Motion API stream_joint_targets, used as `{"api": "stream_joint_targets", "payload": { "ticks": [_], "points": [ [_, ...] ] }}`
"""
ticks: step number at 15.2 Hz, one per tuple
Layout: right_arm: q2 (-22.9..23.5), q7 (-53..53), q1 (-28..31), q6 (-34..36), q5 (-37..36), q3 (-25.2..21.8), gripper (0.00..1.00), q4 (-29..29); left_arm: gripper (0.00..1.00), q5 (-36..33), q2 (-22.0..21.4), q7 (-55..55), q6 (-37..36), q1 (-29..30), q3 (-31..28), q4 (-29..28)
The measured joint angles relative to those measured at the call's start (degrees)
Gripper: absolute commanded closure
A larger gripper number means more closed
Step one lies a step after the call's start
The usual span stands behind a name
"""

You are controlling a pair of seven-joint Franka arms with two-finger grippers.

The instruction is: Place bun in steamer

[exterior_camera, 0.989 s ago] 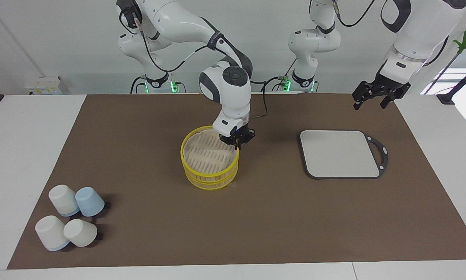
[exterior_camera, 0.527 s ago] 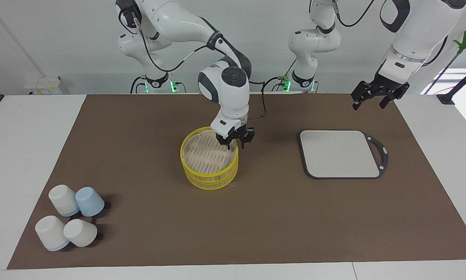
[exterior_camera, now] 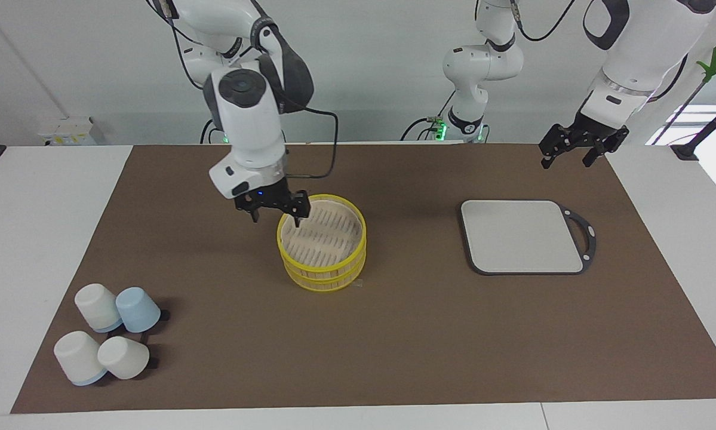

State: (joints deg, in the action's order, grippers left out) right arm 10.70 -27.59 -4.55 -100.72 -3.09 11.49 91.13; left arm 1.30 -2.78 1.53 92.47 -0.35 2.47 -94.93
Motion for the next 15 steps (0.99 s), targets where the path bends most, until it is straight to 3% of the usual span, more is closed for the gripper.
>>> {"api": "stream_joint_targets", "payload": {
  "ticks": [3, 6, 8, 12, 15],
  "points": [
    [-4.7, 7.0, 6.6, 4.7, 2.2, 0.0, 0.00, 0.0, 0.00, 0.0, 0.0, -0.2, 0.0, 0.0, 0.0, 0.0],
    [-8.2, 13.1, 9.2, 9.3, 2.4, -0.2, 0.00, 0.1, 0.00, 0.0, 0.0, -0.2, 0.0, 0.0, 0.0, 0.0],
    [-9.6, 15.5, 8.1, 11.5, 2.4, -2.1, 0.00, 0.4, 0.00, 0.0, 0.0, -0.2, 0.0, 0.0, 0.0, 0.0],
    [-10.0, 18.8, 1.3, 11.6, 3.0, -12.9, 0.00, 2.3, 0.00, 0.0, 0.0, -0.2, 0.0, 0.0, 0.0, 0.0],
    [-10.0, 20.0, 1.2, 11.4, 4.3, -15.0, 0.00, 2.7, 0.00, 0.0, 0.0, -0.3, 0.0, 0.0, 0.0, 0.0]
  ]
}}
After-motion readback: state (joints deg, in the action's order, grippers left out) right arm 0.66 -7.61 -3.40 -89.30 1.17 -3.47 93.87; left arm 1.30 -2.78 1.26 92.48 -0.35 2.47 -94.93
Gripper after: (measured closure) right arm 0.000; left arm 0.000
